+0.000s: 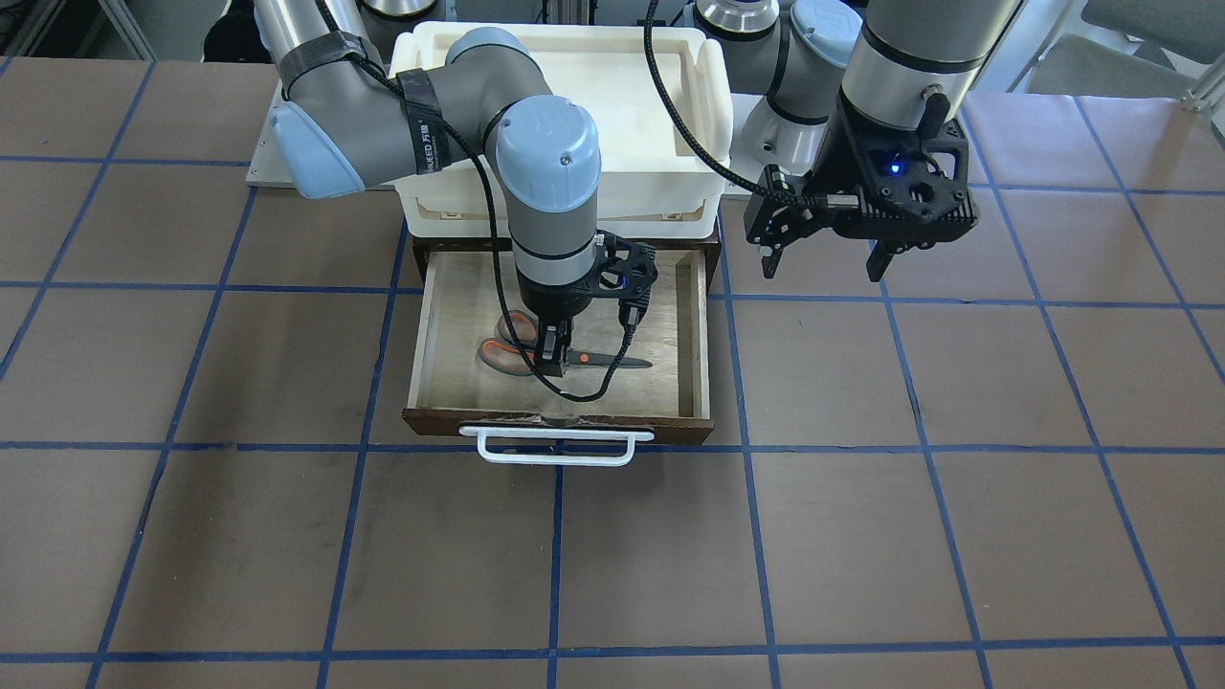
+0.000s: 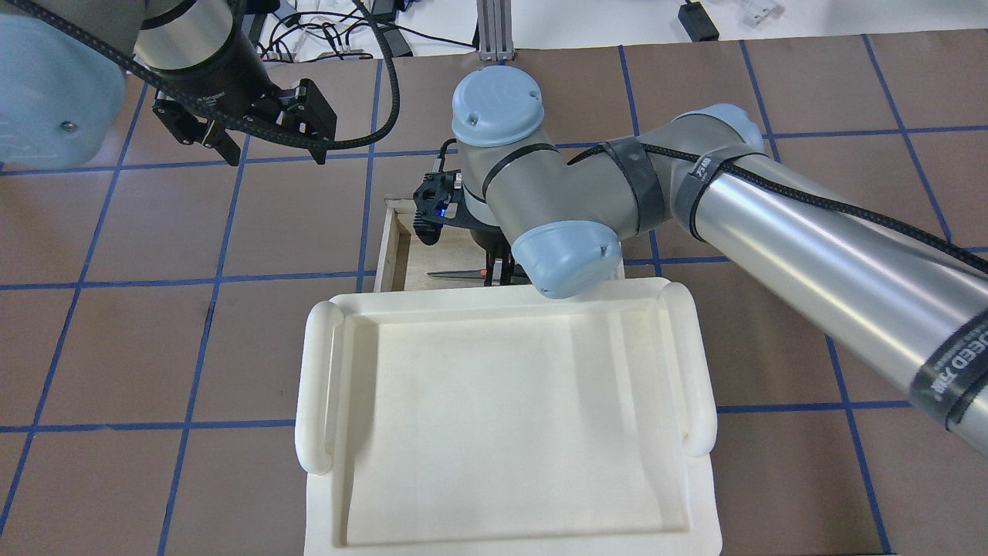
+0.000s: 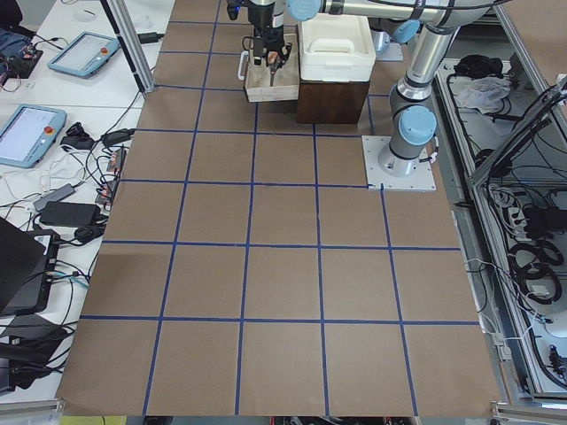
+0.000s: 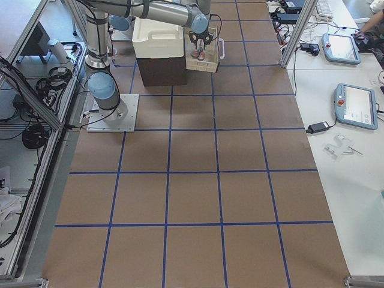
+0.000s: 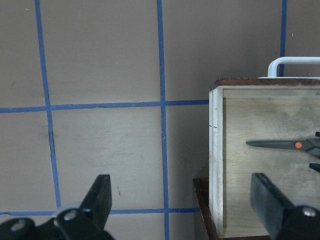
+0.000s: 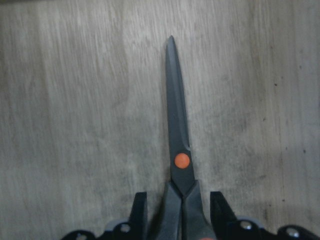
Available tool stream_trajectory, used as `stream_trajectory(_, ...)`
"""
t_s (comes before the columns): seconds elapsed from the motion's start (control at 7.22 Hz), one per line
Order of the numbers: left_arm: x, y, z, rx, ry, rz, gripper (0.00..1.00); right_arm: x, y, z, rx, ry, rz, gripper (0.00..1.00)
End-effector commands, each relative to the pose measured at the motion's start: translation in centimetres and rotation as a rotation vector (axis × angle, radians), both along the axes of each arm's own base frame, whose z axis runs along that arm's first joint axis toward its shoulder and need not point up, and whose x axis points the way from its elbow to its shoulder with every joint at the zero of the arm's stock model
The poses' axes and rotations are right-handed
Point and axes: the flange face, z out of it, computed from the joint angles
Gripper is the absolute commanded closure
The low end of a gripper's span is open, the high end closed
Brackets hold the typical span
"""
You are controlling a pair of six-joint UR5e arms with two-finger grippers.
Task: Put scissors in drawer and close it
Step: 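Lower the scissors into the drawer and open the right gripper, then raise the right gripper away from the drawer while the left arm swings toward the drawer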
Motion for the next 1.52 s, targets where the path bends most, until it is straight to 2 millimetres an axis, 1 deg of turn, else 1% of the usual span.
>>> stream_trajectory(0.0, 0.2, 0.0, 0.1, -0.001, -0.009, 0.001, 0.00, -1.4, -1.3, 5.6, -0.040, -0.043, -0.050, 0.00)
stream_trajectory(0.14, 0.2, -0.1, -0.1, 0.002, -0.010, 0.001, 0.00, -5.6, -3.4, 9.3, -0.008, -0.032, -0.128, 0.00)
stream_trajectory(0.28, 0.1, -0.8, -0.2, -0.026, 0.001, 0.014, 0.00, -9.2, -4.1, 12.6, -0.007, -0.047, -0.195, 0.00)
stream_trajectory(0.42, -0.1, -2.2, -1.0, -0.051, 0.006, 0.012, 0.00, -13.0, -3.5, 14.5, 0.006, -0.023, -0.249, 0.02)
stream_trajectory(0.55, -1.0, -2.9, -1.5, -0.052, 0.003, -0.008, 0.00, -16.5, -3.5, 16.3, -0.005, -0.025, -0.325, 0.03)
stream_trajectory(0.69, -2.6, -4.4, -2.1, -0.108, 0.012, -0.031, 0.00, -20.2, -3.2, 18.6, -0.031, -0.037, -0.430, 0.03)
stream_trajectory(0.83, -4.0, -6.4, -4.0, -0.120, 0.014, -0.050, 0.00, -23.4, -3.0, 20.1, -0.049, -0.052, -0.626, 0.02)
stream_trajectory(0.97, -6.1, -8.5, -6.3, -0.121, 0.013, -0.055, 0.00, -23.6, -1.3, 22.2, -0.078, -0.067, -0.765, 0.01)
stream_trajectory(1.11, -8.7, -10.5, -7.5, -0.119, 0.018, -0.029, 0.00, -23.5, 0.0, 22.7, -0.073, -0.084, -0.920, 0.00)
stream_trajectory(1.25, -11.5, -12.1, -9.1, -0.110, 0.033, 0.033, 0.00, -23.6, 0.5, 23.0, -0.075, -0.084, -1.098, 0.00)
stream_trajectory(1.39, -13.4, -13.5, -11.0, -0.098, 0.040, 0.066, 0.00, -24.0, 0.5, 23.2, -0.108, -0.039, -1.145, 0.00)
